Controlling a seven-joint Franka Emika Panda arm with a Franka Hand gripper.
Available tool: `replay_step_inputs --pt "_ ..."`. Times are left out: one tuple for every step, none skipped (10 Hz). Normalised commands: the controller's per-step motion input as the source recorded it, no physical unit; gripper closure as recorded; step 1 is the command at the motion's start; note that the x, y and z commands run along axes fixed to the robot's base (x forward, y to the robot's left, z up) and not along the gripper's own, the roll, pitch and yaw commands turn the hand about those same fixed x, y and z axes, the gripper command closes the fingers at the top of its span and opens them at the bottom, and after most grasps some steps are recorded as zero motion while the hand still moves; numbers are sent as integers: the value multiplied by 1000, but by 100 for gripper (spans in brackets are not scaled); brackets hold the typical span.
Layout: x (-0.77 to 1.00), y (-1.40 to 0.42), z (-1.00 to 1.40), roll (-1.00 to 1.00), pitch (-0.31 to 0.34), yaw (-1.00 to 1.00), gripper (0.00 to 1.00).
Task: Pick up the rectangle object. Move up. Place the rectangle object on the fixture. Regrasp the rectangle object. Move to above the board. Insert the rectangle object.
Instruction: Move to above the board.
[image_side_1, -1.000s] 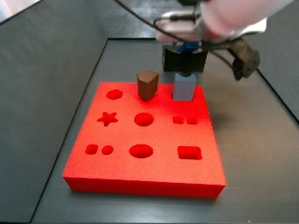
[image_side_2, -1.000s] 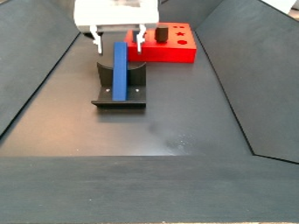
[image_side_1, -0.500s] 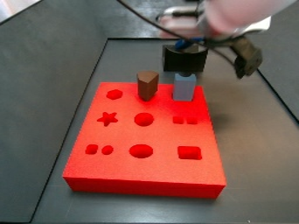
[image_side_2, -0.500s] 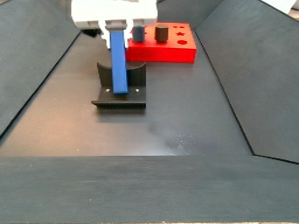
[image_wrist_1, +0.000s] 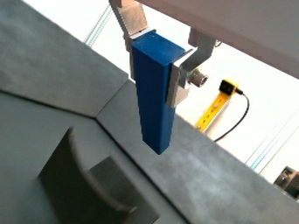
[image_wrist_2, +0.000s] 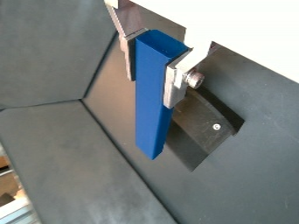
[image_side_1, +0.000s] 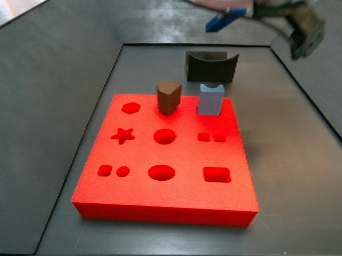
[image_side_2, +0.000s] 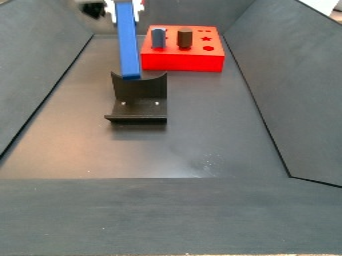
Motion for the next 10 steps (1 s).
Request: replay_step_inputs --pt "135 -47 1000 -13 23 171 100" --pt "131 -47 1000 -11 9 145 100" --pt "124 -48 1000 -12 1 106 100" --pt "123 -48 1000 -15 1 90 100" --pt "115 -48 1000 -17 10 61 100" --pt "111 -49 1000 -16 24 45 100" --pt "106 -47 1000 -10 47 25 100" --pt "105 -47 1000 -7 57 22 100" --pt "77 -39 776 3 88 22 100" --pt "65 -37 658 6 97 24 100"
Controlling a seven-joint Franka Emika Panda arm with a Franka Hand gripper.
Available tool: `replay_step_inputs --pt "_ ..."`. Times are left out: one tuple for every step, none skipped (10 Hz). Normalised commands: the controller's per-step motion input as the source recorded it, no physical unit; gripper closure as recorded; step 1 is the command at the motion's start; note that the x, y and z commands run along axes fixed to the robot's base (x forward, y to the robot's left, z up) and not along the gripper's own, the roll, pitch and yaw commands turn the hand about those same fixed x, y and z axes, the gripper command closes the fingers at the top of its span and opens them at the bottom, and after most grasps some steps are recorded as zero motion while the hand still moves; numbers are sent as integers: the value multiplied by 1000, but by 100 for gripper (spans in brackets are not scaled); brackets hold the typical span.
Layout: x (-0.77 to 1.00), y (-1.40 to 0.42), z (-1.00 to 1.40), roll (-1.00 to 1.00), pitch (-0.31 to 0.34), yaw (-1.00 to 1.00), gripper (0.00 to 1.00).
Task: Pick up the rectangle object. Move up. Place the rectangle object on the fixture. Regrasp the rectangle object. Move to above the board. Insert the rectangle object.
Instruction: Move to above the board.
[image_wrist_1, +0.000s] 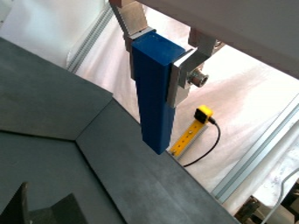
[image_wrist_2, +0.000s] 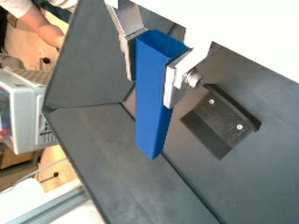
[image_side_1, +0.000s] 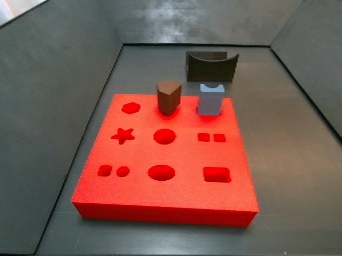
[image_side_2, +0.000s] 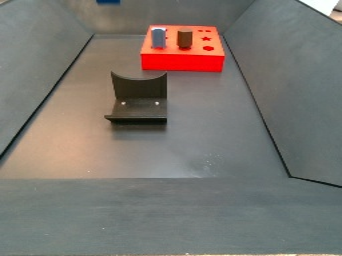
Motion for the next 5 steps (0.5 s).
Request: replay_step_inputs --pt "51 -29 422 9 111 38 100" --pt "45 -29 250 8 114 47 100" --pt "-971 -1000 66 -1000 -57 -151 100" --pt "-993 -1000 81 -1000 -72 -146 100" --pt "-1000 -919 74 -1000 -95 -144 100"
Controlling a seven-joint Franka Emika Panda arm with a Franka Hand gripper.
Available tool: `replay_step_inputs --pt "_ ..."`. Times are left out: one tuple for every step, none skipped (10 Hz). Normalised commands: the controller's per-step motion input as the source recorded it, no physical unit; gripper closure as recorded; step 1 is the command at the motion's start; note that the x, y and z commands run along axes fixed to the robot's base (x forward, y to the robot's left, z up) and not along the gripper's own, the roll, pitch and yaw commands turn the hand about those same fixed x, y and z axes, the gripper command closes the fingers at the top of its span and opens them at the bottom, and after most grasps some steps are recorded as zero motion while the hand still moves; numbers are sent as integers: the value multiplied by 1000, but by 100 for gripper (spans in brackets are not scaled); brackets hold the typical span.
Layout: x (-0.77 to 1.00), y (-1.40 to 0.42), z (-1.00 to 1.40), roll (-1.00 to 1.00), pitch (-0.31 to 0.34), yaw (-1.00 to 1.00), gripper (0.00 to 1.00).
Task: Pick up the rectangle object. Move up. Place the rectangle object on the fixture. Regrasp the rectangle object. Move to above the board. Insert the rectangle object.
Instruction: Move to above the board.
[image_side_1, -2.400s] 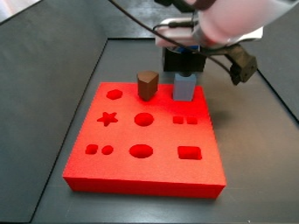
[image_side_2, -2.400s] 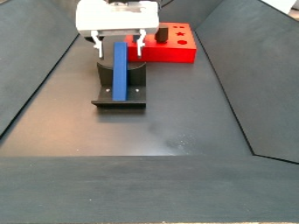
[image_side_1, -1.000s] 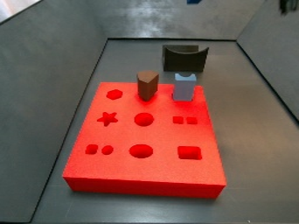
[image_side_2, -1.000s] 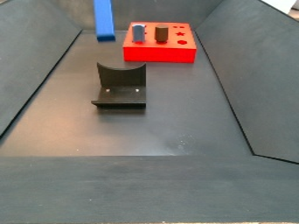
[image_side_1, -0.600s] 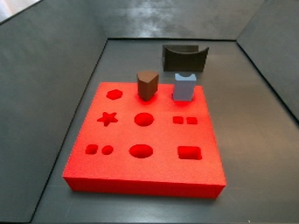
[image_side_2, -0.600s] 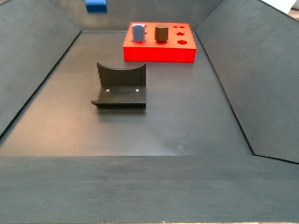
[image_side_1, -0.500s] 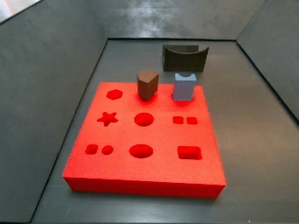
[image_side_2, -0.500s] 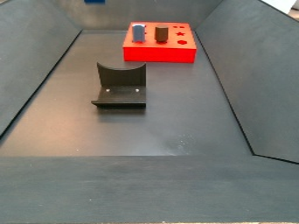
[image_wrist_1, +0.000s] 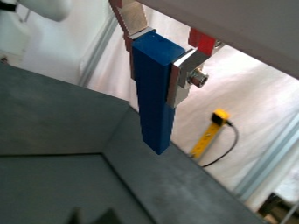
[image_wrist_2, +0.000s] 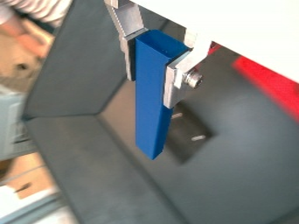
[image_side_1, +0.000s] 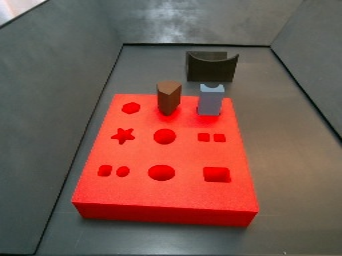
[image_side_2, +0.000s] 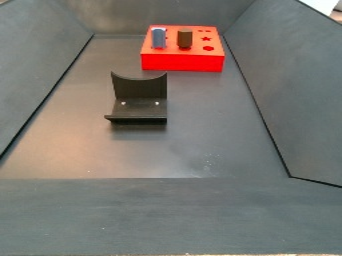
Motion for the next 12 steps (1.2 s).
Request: replay_step_inputs --pt "-1000 -882 53 -1000 -103 -144 100" --pt "-1000 -847 63 -1000 -113 -146 100" --pt "-1000 -812 46 -1000 -112 -148 100" --pt "-931 -721 33 -1000 -107 -152 100" --pt "-659 -481 38 -1000 -101 -159 100" --pt "-418 -271 12 -1000 -94 -165 100" --pt "-179 -66 0 -1000 -75 -165 100" --pt "-89 -8 0 -1000 -61 -164 100" --pt "-54 4 -6 -984 -49 -152 100" --pt "-53 11 -3 -748 -41 -108 100" --pt "-51 20 -3 -595 -41 -83 100" --pt "-43 18 -4 -300 -33 -22 100"
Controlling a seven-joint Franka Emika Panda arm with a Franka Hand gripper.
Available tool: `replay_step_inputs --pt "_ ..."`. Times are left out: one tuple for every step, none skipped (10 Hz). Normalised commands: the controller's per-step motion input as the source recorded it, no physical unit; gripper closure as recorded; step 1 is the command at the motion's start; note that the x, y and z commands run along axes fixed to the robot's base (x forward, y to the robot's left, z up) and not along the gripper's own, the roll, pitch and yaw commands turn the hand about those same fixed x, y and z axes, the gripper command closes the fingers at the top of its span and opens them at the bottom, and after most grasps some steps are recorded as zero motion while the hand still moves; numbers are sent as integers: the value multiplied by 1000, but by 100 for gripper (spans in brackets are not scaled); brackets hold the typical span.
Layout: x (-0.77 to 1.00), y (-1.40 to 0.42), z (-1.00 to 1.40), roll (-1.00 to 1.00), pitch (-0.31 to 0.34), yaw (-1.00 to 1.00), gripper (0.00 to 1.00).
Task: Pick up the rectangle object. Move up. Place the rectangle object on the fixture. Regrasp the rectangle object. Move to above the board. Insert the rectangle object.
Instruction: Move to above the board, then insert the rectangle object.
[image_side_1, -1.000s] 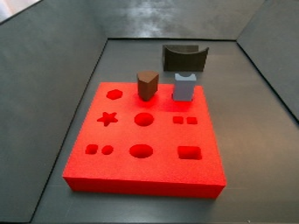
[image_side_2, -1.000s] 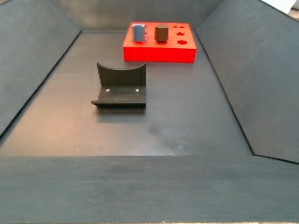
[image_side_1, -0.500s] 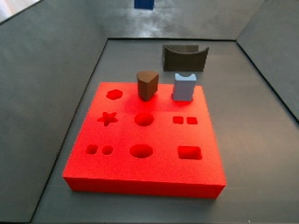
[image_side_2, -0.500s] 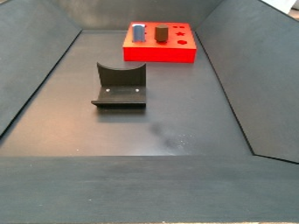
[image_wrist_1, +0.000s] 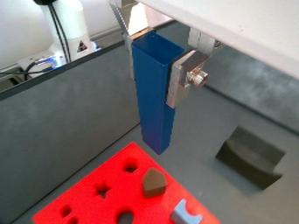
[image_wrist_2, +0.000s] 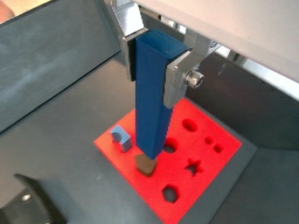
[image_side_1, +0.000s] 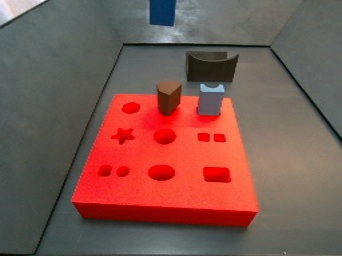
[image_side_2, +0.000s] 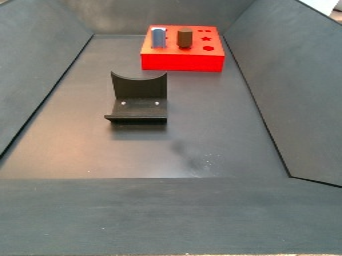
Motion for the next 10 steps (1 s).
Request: replay_step_inputs --pt "-36 15 -3 -213 -34 -16 100" --pt "363 -360 -31 0 0 -117 100" --pt "517 -594 -131 0 0 -109 100" --pt "569 -637 -214 0 -40 -86 100" --pt "606 -691 -317 0 -54 -37 100" --pt "646 -697 -374 54 -26 0 100" --pt "237 -743 -654 120 -76 206 100" --pt "320 -546 -891 43 14 380 100" --pt "131 -523 -843 47 0 369 100" --pt "0 -569 -760 29 -51 226 100"
